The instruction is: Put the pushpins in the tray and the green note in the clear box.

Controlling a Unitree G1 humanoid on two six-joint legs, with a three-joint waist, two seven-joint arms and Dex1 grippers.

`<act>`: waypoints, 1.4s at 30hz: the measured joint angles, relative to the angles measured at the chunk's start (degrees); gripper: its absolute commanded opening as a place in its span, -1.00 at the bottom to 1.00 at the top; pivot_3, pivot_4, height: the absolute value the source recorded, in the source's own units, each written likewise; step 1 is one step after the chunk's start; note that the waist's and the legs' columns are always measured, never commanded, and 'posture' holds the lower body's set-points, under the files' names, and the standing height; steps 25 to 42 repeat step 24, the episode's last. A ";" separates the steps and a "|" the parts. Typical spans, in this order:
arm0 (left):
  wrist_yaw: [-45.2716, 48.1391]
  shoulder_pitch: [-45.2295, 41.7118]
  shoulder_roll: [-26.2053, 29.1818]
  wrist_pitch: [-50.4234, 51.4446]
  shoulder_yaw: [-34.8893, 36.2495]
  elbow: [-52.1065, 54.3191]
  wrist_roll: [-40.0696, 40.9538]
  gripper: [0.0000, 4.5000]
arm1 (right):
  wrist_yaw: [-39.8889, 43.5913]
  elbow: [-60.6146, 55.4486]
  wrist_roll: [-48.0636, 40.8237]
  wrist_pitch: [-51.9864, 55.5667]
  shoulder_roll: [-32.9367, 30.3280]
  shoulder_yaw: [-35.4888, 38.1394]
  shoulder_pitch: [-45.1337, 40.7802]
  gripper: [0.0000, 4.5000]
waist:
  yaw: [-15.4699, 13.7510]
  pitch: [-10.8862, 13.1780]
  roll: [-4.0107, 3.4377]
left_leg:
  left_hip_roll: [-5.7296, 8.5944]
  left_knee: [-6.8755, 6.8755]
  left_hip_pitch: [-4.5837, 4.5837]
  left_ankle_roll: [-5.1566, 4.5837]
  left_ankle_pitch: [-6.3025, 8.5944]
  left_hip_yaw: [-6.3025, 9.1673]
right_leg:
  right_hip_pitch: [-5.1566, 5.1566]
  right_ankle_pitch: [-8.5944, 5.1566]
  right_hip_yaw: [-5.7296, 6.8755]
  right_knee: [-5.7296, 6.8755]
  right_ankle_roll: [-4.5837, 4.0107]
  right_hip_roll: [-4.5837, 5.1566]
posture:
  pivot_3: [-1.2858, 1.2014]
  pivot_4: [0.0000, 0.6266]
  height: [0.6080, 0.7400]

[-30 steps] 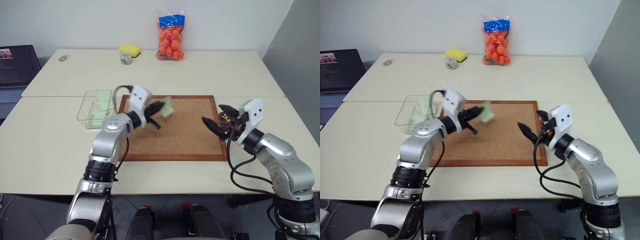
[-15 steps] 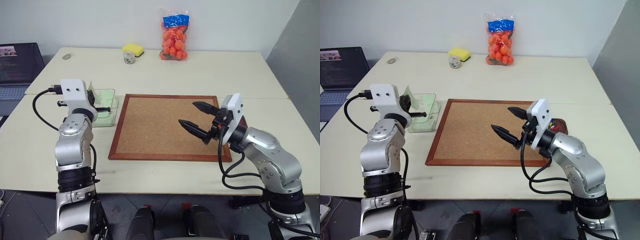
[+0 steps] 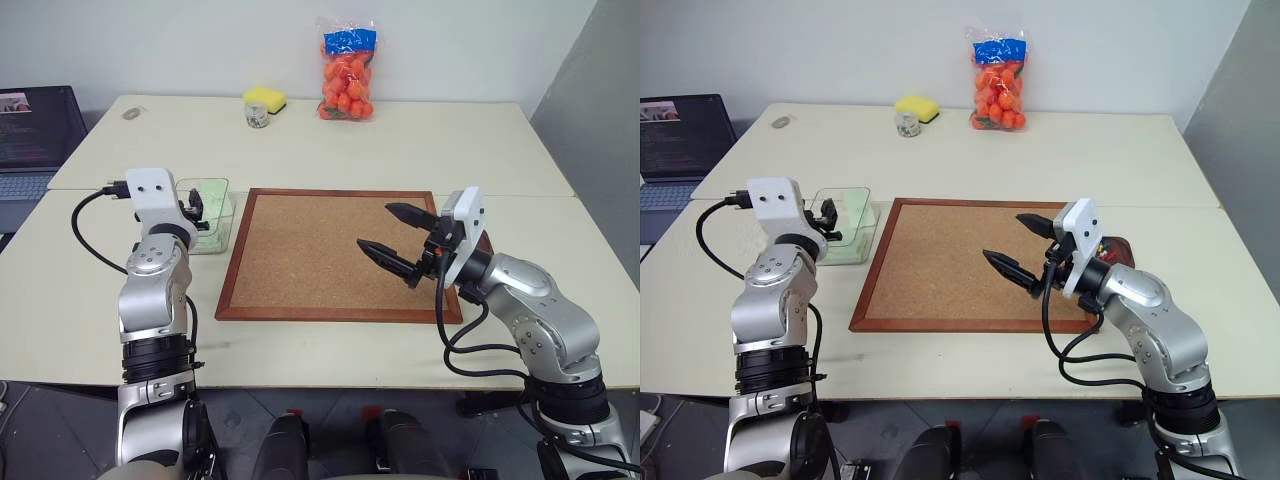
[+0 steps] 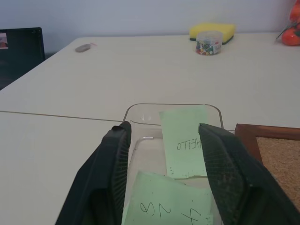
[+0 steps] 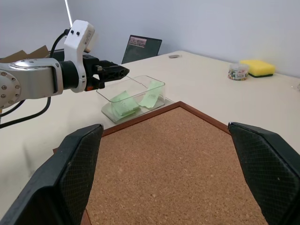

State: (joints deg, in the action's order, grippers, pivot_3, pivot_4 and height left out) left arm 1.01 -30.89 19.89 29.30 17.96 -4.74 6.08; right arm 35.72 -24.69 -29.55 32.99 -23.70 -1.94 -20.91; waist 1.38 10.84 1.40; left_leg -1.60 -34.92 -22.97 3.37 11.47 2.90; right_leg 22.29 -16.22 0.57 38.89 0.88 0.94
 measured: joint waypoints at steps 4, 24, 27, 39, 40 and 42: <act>1.98 0.01 0.00 0.10 -0.87 -0.24 0.71 0.78 | -1.72 -0.01 1.60 0.00 -0.10 0.03 0.30 1.00 | 0.00 0.00 0.00 | 0.00 0.00 0.00 0.00 0.00 0.00 | 0.00 0.00 0.00 0.00 0.00 0.00 | 0.03 -0.52 1.00; 5.94 15.54 -9.06 3.46 -9.31 19.79 5.99 0.99 | -29.03 -0.12 20.75 2.22 8.71 -0.26 8.64 1.00 | 0.12 -0.01 0.01 | -0.03 0.00 0.03 0.02 0.00 0.00 | 0.01 0.00 -0.14 0.04 0.00 0.01 | 0.03 -0.52 1.00; 5.94 15.54 -9.06 3.46 -9.31 19.79 5.99 0.99 | -29.03 -0.12 20.75 2.22 8.71 -0.26 8.64 1.00 | 0.12 -0.01 0.01 | -0.03 0.00 0.03 0.02 0.00 0.00 | 0.01 0.00 -0.14 0.04 0.00 0.01 | 0.03 -0.52 1.00; 5.94 15.54 -9.06 3.46 -9.31 19.79 5.99 0.99 | -29.03 -0.12 20.75 2.22 8.71 -0.26 8.64 1.00 | 0.12 -0.01 0.01 | -0.03 0.00 0.03 0.02 0.00 0.00 | 0.01 0.00 -0.14 0.04 0.00 0.01 | 0.03 -0.52 1.00; 5.94 15.54 -9.06 3.46 -9.31 19.79 5.99 0.99 | -29.03 -0.12 20.75 2.22 8.71 -0.26 8.64 1.00 | 0.12 -0.01 0.01 | -0.03 0.00 0.03 0.02 0.00 0.00 | 0.01 0.00 -0.14 0.04 0.00 0.01 | 0.03 -0.52 1.00; 5.94 15.54 -9.06 3.46 -9.31 19.79 5.99 0.99 | -29.03 -0.12 20.75 2.22 8.71 -0.26 8.64 1.00 | 0.12 -0.01 0.01 | -0.03 0.00 0.03 0.02 0.00 0.00 | 0.01 0.00 -0.14 0.04 0.00 0.01 | 0.03 -0.52 1.00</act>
